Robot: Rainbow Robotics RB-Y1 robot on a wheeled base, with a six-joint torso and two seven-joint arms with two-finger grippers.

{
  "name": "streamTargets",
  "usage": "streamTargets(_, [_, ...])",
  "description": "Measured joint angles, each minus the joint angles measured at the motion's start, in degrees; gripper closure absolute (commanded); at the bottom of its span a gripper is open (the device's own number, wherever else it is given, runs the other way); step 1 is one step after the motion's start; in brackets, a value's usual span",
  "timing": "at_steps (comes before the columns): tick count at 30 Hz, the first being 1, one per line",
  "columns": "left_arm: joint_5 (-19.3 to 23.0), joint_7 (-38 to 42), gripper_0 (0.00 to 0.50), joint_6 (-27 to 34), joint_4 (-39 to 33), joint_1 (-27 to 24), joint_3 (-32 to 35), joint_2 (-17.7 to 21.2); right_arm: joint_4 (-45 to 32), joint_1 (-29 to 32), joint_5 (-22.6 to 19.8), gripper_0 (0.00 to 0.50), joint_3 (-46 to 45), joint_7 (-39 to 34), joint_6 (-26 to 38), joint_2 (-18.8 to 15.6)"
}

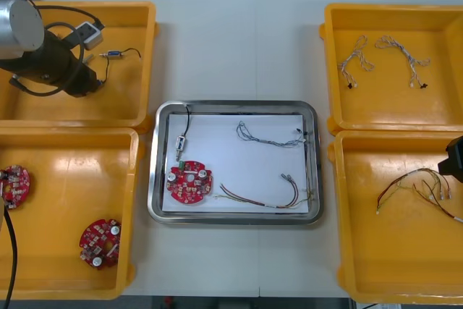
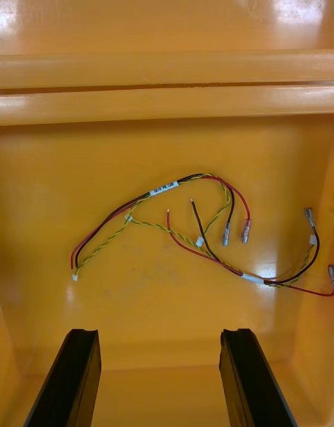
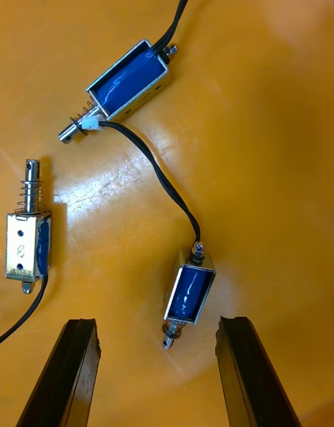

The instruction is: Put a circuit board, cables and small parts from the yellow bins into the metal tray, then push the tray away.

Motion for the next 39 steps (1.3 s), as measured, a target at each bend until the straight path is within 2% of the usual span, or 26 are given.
streamTargets(8, [-1.9, 0.0, 0.0, -1.4, 0.0, 0.0, -0.2, -0.7, 0.0, 0.0, 0.0, 0.0, 0.0, 0.0, 0.0, 0.0])
streamTargets(29, [-2.8, 0.0, 0.0, -4.0, 0.0, 1.8, -1.6, -2.4, 0.0, 0.0, 0.0, 0.0, 0.0, 0.0, 0.0, 0.0])
streamTargets(33, [-3.0, 0.0, 0.068, -4.9, 0.0, 2.4, -1.7, -2.5, 0.0, 0.0, 0.0, 0.0, 0.0, 0.0, 0.0, 0.0])
streamTargets(35, [-3.1, 0.0, 0.132, -5.1, 0.0, 2.7, -1.7, -2.6, 0.0, 0.0, 0.0, 0.0, 0.0, 0.0, 0.0, 0.0])
streamTargets(37, [-3.2, 0.0, 0.246, -5.2, 0.0, 2.9, -1.7, -2.7, 0.0, 0.0, 0.0, 0.0, 0.0, 0.0, 0.0, 0.0])
streamTargets(38, [-3.3, 0.0, 0.274, -5.2, 0.0, 2.9, -1.7, -2.7, 0.0, 0.0, 0.0, 0.0, 0.0, 0.0, 0.0, 0.0])
streamTargets(39, [-3.3, 0.0, 0.332, -5.2, 0.0, 3.0, -1.7, -2.8, 0.0, 0.0, 0.0, 0.0, 0.0, 0.0, 0.0, 0.0])
